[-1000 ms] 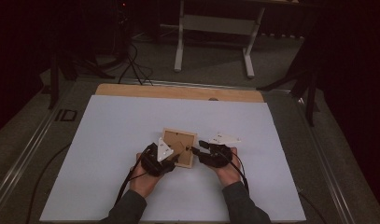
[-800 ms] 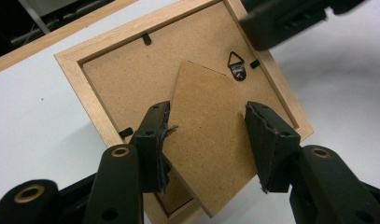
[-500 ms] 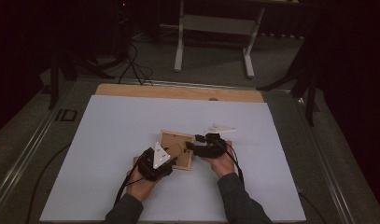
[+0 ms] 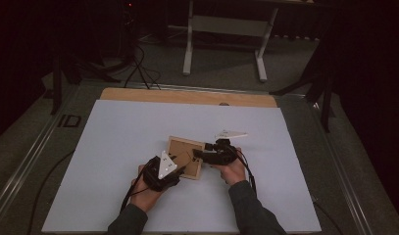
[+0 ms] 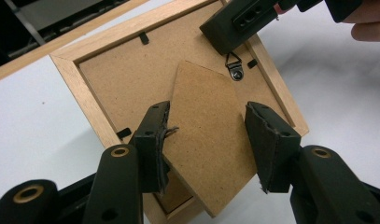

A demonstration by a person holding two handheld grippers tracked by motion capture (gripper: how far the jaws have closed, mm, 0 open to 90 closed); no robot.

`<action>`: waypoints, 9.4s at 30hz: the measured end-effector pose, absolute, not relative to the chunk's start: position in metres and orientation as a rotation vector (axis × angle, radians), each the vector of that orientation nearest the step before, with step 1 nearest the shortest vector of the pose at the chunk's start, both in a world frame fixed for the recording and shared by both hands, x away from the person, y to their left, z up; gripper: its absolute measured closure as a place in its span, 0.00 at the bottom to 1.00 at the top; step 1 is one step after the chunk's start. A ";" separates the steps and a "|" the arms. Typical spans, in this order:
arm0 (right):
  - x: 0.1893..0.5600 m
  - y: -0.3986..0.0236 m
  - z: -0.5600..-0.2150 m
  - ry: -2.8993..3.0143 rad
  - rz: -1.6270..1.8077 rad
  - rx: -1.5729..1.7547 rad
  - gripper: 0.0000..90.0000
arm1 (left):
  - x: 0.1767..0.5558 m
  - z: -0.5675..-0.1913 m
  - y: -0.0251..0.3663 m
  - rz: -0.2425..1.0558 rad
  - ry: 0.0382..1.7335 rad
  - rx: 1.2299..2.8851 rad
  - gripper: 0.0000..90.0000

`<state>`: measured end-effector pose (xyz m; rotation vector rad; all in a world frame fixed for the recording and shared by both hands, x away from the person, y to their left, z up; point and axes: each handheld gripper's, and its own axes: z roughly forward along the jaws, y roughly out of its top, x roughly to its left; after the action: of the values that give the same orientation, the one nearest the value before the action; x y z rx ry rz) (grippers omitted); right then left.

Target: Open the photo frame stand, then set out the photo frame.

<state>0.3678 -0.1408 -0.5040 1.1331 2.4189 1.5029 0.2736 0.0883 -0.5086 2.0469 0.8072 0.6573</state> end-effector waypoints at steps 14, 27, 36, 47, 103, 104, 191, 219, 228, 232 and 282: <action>0.359 -0.140 -0.496 2.392 1.520 1.054 0.55 | 0.285 -0.505 0.100 0.350 0.947 1.979 0.64; 0.349 -0.140 -0.486 2.341 1.531 0.992 0.62 | 0.289 -0.501 0.094 0.362 0.914 2.055 0.71; 0.348 -0.142 -0.483 2.292 1.494 0.978 0.63 | 0.299 -0.503 0.088 0.394 0.944 2.028 0.71; 0.345 -0.141 -0.480 2.245 1.428 0.949 0.63 | 0.310 -0.507 0.082 0.392 0.985 2.004 0.71; 0.302 -0.131 -0.484 2.358 1.300 0.770 0.57 | 0.285 -0.512 0.105 0.245 0.983 1.903 0.64; 0.301 -0.130 -0.484 2.360 1.294 0.769 0.57 | 0.284 -0.512 0.105 0.251 0.975 1.912 0.64; 0.336 -0.148 -0.488 2.238 1.464 0.974 1.00 | 0.266 -0.493 0.131 0.427 0.974 1.914 0.83; 0.337 -0.144 -0.496 2.290 1.494 0.986 1.00 | 0.275 -0.498 0.125 0.443 1.008 1.906 0.88; 0.337 -0.144 -0.496 2.304 1.505 0.980 1.00 | 0.283 -0.499 0.124 0.444 1.028 1.904 0.95; 0.335 -0.143 -0.496 2.312 1.501 0.970 1.00 | 0.286 -0.499 0.123 0.444 1.036 1.908 0.95; 0.324 -0.139 -0.496 2.350 1.464 0.891 1.00 | 0.280 -0.494 0.093 0.447 0.962 1.972 0.95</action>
<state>0.3237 -0.1386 -0.4962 0.8906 2.3497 1.4639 0.2795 0.0928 -0.4939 1.9723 0.9619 0.4471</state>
